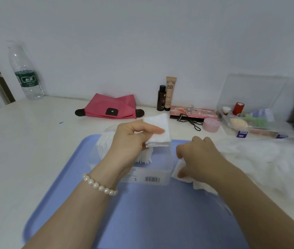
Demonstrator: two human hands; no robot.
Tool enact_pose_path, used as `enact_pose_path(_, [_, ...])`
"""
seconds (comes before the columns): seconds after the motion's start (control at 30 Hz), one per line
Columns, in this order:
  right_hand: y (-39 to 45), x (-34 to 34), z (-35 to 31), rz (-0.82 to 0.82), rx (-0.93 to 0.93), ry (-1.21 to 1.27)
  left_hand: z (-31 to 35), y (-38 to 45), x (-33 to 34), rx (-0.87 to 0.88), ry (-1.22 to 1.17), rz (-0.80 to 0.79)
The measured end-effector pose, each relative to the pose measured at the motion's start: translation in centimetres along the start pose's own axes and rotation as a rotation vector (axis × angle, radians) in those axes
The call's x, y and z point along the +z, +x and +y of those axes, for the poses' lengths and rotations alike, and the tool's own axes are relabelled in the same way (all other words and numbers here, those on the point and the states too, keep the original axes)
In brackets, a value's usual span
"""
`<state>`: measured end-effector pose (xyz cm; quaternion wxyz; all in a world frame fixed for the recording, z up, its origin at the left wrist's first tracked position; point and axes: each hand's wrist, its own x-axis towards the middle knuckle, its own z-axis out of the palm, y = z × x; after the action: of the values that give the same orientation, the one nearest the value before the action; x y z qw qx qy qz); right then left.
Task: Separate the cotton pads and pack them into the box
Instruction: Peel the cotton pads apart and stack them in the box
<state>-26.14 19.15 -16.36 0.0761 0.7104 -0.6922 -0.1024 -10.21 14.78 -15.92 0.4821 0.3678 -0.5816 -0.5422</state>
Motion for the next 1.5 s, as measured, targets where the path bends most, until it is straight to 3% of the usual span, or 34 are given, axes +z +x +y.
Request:
enact_pose_path(0.17, [-0.1,0.7,0.3,-0.069,0.026,-0.056,0.2,-0.3,0.3,-0.056,0.010,-0.026])
enact_pose_path(0.33, [0.2,0.3,0.8,-0.224,-0.006,0.316,0.3,-0.4,0.4,-0.075,0.016,-0.046])
enact_pose_path(0.57, [-0.5,-3.0,4.0,0.337,0.097,1.388,0.3,-0.1,0.1,-0.081,0.001,-0.023])
enact_pose_path(0.73, [-1.2,-4.0,3.4,0.345,-0.001,1.721,0.7,-0.8,0.5,-0.054,0.047,-0.069])
enact_pose_path(0.87, [-0.9,-3.7,1.8,0.298,-0.080,1.703,0.8,-0.9,0.7,-0.048,0.035,-0.084])
enact_pose_path(1.2, [-1.7,-4.6,1.4,0.187,-0.071,1.454,0.5,-1.0,0.6,-0.024,0.081,-0.241])
enact_pose_path(1.5, [-1.1,-4.0,0.9,0.296,-0.065,1.334,0.5,-1.2,0.4,-0.037,0.086,-0.376])
